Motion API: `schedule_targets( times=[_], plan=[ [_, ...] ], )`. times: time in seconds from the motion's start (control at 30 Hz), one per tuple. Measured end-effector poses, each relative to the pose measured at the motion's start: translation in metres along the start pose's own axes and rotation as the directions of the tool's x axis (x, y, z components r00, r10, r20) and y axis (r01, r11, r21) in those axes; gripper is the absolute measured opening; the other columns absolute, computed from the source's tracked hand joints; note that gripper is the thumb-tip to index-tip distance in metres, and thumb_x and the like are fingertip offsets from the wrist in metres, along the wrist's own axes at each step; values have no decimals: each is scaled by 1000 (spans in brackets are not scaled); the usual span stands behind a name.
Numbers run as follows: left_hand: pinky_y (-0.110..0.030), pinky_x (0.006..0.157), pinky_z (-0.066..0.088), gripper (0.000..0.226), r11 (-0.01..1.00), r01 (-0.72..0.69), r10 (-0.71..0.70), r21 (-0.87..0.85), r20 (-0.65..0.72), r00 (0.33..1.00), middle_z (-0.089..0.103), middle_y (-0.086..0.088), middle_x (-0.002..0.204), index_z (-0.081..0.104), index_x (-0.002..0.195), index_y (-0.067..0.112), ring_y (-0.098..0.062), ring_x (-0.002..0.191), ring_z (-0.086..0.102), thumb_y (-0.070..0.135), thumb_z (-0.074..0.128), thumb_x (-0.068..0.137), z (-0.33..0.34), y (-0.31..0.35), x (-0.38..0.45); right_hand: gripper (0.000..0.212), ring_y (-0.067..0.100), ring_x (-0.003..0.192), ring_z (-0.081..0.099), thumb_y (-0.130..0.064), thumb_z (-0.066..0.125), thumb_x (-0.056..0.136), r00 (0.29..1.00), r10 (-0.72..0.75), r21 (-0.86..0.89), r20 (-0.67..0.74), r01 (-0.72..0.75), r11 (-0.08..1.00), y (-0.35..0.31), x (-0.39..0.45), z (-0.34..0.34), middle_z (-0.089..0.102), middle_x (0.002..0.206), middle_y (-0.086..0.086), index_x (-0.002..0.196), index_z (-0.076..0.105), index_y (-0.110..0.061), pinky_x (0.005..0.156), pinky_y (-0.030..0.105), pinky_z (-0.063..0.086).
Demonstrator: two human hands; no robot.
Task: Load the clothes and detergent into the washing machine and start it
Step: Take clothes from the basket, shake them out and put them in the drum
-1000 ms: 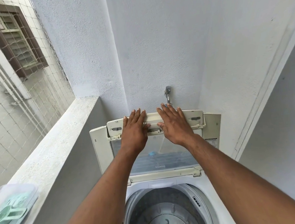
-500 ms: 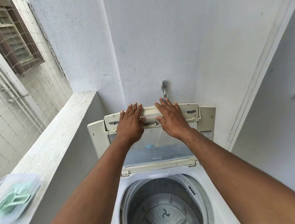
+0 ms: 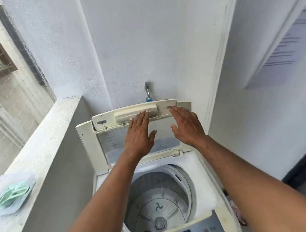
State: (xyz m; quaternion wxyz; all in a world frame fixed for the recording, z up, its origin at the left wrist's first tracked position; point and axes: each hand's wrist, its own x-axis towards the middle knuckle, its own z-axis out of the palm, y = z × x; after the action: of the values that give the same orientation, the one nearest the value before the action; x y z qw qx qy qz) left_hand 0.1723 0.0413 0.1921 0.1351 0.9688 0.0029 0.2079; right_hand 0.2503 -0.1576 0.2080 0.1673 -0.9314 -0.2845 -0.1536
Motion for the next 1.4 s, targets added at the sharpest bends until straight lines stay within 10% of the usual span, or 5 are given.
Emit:
schedule_targets(
  times=[0.3, 0.73, 1.4],
  plan=[
    [-40, 132, -2, 69, 985, -152, 161, -83, 103, 982, 10, -7, 176, 11, 168, 11, -23, 164, 6, 41, 36, 111, 40, 118, -31, 55, 29, 138, 52, -30, 63, 98, 961, 245, -181, -131, -266, 947, 72, -128, -50, 57, 148, 10, 147, 49, -10, 113, 58, 36],
    [-43, 134, 0, 75, 946, -288, 320, -149, 294, 900, 5, -8, 177, 5, 168, 11, -25, 164, 1, 51, 29, 110, 117, 254, -99, 67, 24, 161, 14, -42, 38, 109, 808, 589, -262, -9, -570, 779, 160, -273, -82, 17, 174, 7, 166, 15, -14, 129, 54, 9],
    [-35, 127, -15, 77, 999, -44, 49, -22, 494, 868, -11, -7, 176, -10, 166, 11, -21, 163, -13, 53, 22, 111, 261, 430, -138, 67, 22, 161, 14, -43, 35, 110, 795, 531, -229, 294, -481, 846, 358, -366, -66, 15, 175, 6, 166, 12, -14, 129, 54, 9]
  ],
)
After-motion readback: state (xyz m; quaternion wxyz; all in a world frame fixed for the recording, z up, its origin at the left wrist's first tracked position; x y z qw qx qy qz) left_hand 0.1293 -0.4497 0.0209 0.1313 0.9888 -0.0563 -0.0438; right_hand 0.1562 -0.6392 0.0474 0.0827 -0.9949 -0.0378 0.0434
